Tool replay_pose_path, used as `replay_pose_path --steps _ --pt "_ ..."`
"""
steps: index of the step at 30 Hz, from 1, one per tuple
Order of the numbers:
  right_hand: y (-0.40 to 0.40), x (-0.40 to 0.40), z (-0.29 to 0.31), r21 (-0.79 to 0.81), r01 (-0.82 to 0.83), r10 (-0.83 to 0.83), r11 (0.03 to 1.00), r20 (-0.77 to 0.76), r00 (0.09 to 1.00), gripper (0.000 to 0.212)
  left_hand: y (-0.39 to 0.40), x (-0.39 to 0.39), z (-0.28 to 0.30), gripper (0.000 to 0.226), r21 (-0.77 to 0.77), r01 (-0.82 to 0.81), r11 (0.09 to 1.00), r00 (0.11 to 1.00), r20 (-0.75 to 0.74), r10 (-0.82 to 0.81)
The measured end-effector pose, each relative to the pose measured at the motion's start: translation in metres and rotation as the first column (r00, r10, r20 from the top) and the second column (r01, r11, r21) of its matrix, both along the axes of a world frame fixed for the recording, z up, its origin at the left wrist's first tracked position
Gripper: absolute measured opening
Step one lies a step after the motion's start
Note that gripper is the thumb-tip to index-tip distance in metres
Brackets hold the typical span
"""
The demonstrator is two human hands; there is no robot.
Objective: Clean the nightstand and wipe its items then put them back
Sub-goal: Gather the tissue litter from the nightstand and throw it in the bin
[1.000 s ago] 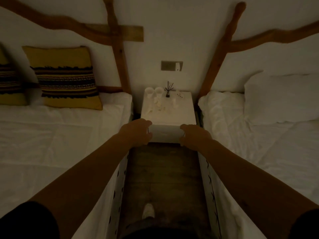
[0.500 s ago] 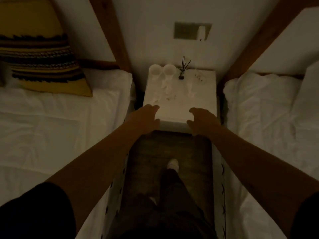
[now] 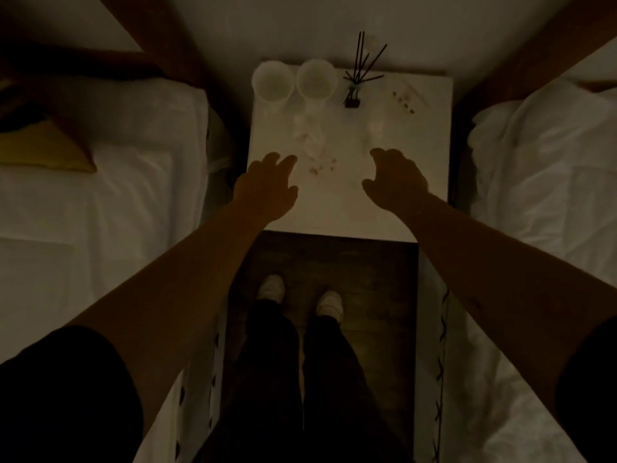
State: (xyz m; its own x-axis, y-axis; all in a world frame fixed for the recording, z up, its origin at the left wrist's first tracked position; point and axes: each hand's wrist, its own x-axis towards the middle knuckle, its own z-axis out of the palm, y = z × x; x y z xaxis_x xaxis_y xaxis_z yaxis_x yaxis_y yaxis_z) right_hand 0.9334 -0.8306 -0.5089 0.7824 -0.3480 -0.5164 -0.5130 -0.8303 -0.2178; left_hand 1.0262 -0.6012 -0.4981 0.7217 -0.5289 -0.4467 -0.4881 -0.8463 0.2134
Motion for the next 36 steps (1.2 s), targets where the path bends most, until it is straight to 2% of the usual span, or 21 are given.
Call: replay_pose_path --steps 3,7,10,13,15,18,22,25,26,29,31,33,35,36 --pt "-0.008 0.023 -0.024 -0.065 0.020 -0.019 0.998 0.015 1.000 0.067 -0.004 0.013 -0.032 0.060 0.061 0.002 0.998 0.999 0.054 -0.005" --pt "-0.021 0.047 -0.054 -0.093 0.034 -0.038 0.995 -0.051 0.998 0.071 -0.005 0.029 -0.066 0.054 0.126 0.023 0.992 1.000 -0.017 -0.021" --pt "-0.020 0.056 -0.072 -0.087 0.021 -0.029 0.996 -0.093 0.995 0.065 0.000 0.037 -0.086 0.047 0.028 0.014 1.000 1.000 -0.013 -0.013" --pt "-0.018 0.059 -0.080 -0.087 0.030 -0.029 0.996 0.009 1.000 0.050 0.003 0.044 -0.096 0.031 -0.153 -0.031 0.988 0.998 -0.052 0.023" --pt "-0.017 0.061 -0.081 -0.039 0.074 -0.069 0.996 0.110 0.991 0.044 -0.001 0.048 -0.098 0.030 -0.292 -0.038 0.956 0.995 -0.097 0.010" --pt "-0.009 0.067 -0.082 0.048 0.079 -0.087 0.996 0.200 0.976 0.043 -0.018 0.054 -0.096 0.046 -0.414 -0.047 0.909 0.994 -0.107 0.003" --pt "0.009 0.086 -0.079 0.180 0.051 -0.098 0.982 0.263 0.960 0.049 -0.045 0.066 -0.097 0.065 -0.377 -0.163 0.912 0.986 -0.102 0.134" --pt "0.022 0.102 -0.079 0.288 0.046 -0.107 0.957 0.198 0.974 0.065 -0.054 0.077 -0.103 0.065 -0.338 -0.320 0.885 0.934 -0.272 0.234" --pt "0.026 0.107 -0.079 0.332 0.063 -0.121 0.941 0.158 0.980 0.069 -0.054 0.079 -0.105 0.062 -0.305 -0.327 0.895 0.926 -0.294 0.238" --pt "0.034 0.116 -0.078 0.376 0.057 -0.096 0.925 0.087 0.992 0.073 -0.056 0.083 -0.111 0.050 -0.224 -0.124 0.967 0.981 -0.172 0.086" --pt "0.037 0.119 -0.076 0.356 0.017 -0.056 0.934 0.100 0.993 0.064 -0.057 0.085 -0.113 0.037 -0.210 -0.068 0.975 0.991 -0.129 0.041" --pt "0.039 0.121 -0.072 0.355 0.024 -0.065 0.935 0.105 0.992 0.060 -0.055 0.087 -0.117 0.029 -0.189 0.008 0.982 1.000 -0.019 -0.012" --pt "0.043 0.121 -0.068 0.385 0.039 -0.088 0.922 0.111 0.990 0.058 -0.052 0.086 -0.120 0.024 -0.286 0.016 0.958 0.997 0.072 0.004" --pt "0.044 0.120 -0.067 0.389 0.035 -0.093 0.921 0.133 0.987 0.050 -0.051 0.084 -0.119 0.023 -0.375 -0.018 0.927 0.998 0.055 0.042"
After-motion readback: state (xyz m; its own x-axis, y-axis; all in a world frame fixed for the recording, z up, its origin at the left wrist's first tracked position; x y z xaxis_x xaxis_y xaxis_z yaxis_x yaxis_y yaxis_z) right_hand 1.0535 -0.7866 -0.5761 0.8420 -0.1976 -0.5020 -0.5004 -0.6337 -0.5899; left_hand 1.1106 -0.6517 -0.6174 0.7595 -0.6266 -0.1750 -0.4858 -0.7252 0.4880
